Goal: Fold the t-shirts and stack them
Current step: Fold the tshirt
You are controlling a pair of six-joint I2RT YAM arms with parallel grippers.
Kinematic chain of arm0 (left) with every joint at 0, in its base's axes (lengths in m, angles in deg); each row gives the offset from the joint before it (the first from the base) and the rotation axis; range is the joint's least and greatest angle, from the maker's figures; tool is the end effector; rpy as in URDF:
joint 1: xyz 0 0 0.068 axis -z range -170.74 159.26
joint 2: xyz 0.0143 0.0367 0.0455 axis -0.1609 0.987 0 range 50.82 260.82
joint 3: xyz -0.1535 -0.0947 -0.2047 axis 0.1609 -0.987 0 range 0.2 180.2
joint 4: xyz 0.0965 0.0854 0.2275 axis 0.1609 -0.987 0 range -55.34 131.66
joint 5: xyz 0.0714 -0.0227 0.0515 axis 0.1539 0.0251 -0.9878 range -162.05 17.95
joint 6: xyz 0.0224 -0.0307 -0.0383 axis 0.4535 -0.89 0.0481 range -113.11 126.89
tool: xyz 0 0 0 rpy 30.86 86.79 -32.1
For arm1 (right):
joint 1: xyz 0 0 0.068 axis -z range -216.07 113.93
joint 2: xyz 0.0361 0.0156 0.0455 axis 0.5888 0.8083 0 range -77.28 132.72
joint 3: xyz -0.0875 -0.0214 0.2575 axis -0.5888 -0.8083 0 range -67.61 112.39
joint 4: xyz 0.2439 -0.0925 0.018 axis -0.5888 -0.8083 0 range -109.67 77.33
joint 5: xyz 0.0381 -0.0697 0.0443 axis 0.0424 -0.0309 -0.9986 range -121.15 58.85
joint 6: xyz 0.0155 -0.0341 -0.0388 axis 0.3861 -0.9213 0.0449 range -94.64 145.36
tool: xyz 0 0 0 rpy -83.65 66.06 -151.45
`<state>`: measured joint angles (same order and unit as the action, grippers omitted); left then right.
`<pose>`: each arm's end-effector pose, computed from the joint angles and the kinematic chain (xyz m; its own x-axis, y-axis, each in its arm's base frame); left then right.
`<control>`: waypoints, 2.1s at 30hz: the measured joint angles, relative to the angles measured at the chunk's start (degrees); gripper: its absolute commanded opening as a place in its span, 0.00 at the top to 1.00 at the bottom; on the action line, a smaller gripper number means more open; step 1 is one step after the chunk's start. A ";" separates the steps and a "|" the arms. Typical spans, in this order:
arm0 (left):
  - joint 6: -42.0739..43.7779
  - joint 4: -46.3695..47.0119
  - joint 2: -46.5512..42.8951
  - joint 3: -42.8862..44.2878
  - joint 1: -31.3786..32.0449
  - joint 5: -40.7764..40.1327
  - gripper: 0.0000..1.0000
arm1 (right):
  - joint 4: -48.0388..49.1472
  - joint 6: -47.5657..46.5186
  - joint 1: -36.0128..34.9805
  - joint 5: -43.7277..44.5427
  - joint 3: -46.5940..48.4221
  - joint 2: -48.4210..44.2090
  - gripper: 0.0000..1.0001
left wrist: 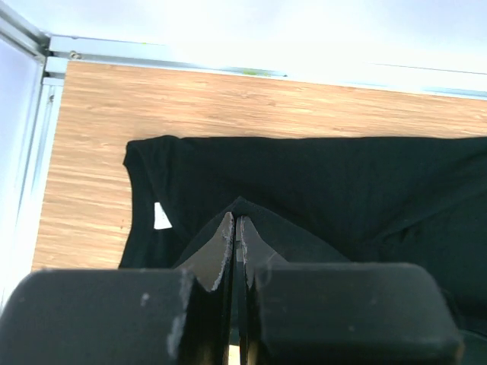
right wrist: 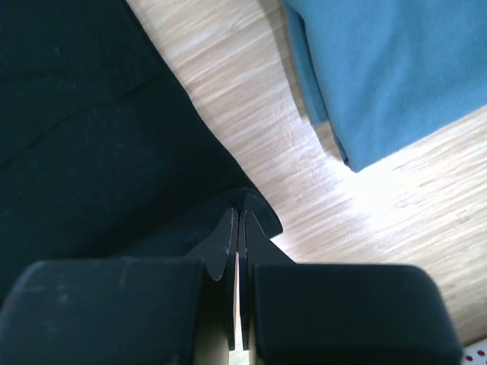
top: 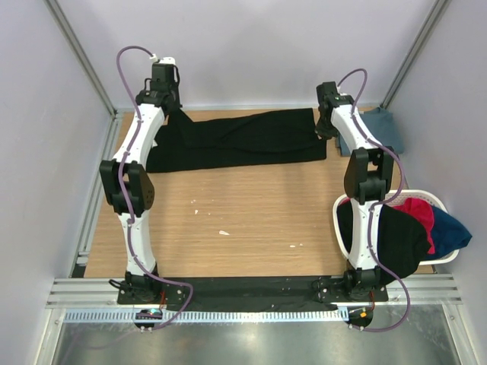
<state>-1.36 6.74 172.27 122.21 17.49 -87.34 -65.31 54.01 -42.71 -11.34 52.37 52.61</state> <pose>0.4879 -0.0611 0.3400 -0.5415 -0.0616 -0.8384 -0.1567 0.9872 0.0287 0.4887 0.0447 0.2375 -0.7512 0.3666 -0.5489 0.4633 0.8852 -0.0429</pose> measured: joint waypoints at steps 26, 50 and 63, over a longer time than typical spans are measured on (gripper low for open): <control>-1.88 1.81 5.42 2.69 -1.66 -8.26 1.00 | 8.37 -3.19 1.09 -2.95 2.69 5.97 0.99; -8.55 -1.38 9.05 6.71 -2.38 -4.09 0.00 | 15.52 -6.32 1.25 -12.52 7.89 8.37 0.19; -41.88 2.91 -7.78 -27.10 -4.24 8.20 0.00 | 22.18 -14.05 -4.07 -24.17 5.64 5.68 0.11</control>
<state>-43.24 9.65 164.49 95.11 13.25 -79.14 -43.13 39.95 -46.77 -35.51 58.01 58.29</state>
